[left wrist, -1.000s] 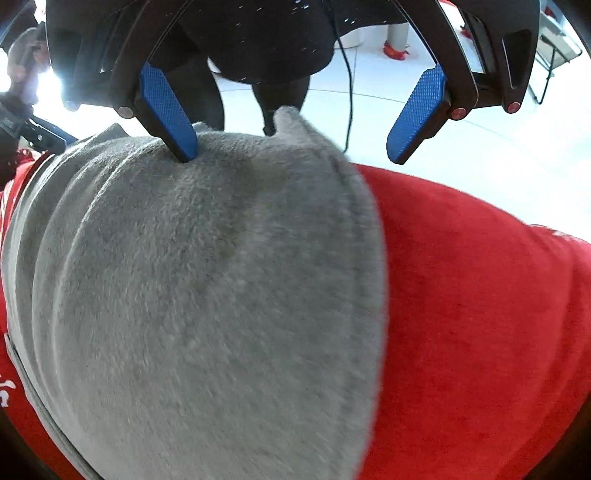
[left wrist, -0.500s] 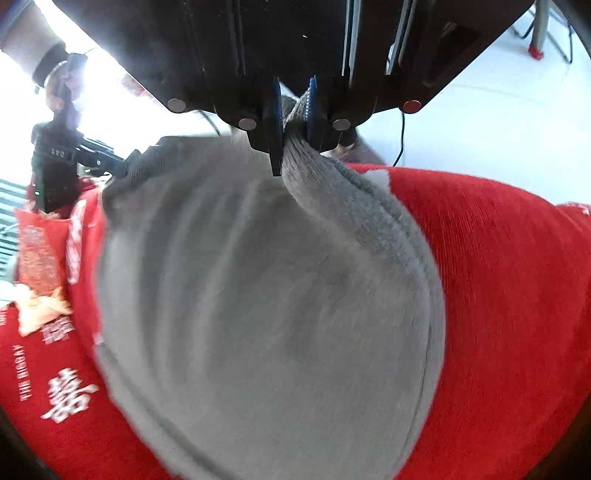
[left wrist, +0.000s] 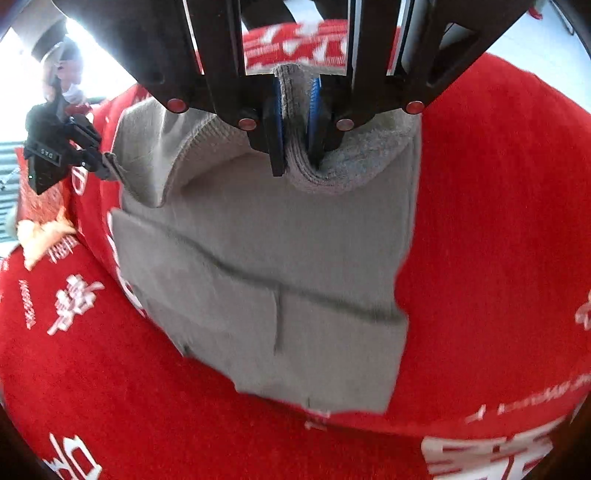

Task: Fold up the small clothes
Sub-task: 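Lift the hem with both grippers and fold it up toward the collar, then open both grippers and release the folded hem onto the sweater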

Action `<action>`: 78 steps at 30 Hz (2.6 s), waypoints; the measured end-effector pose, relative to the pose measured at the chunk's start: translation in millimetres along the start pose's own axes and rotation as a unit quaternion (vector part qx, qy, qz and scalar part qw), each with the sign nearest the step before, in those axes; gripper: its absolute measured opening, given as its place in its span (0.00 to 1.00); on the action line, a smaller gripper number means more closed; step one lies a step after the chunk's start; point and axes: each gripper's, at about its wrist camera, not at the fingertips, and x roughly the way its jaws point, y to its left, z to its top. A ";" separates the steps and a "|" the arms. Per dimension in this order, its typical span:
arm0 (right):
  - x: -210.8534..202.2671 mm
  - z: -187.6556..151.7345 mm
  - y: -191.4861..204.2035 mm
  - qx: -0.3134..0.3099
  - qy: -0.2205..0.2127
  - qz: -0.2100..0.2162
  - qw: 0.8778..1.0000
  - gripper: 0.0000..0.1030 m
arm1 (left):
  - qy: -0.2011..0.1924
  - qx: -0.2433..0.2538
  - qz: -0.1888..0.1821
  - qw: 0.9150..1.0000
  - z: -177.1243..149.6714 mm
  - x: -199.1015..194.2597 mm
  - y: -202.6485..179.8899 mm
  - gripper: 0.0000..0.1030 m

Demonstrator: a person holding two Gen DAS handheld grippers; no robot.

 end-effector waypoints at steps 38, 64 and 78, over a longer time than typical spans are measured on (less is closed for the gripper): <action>-11.9 8.2 107.3 -0.304 -0.033 -0.265 0.914 0.06 | -0.040 0.123 0.075 0.989 31.3 -40.8 -47.4 0.07; 107.5 186.0 85.8 -0.252 -0.061 -0.276 0.926 0.06 | -0.081 0.076 0.214 0.970 204.0 99.4 -54.5 0.10; 63.4 160.9 99.8 -0.225 -0.074 -0.252 0.938 0.10 | -0.090 0.041 0.233 0.968 192.3 34.8 -26.3 0.56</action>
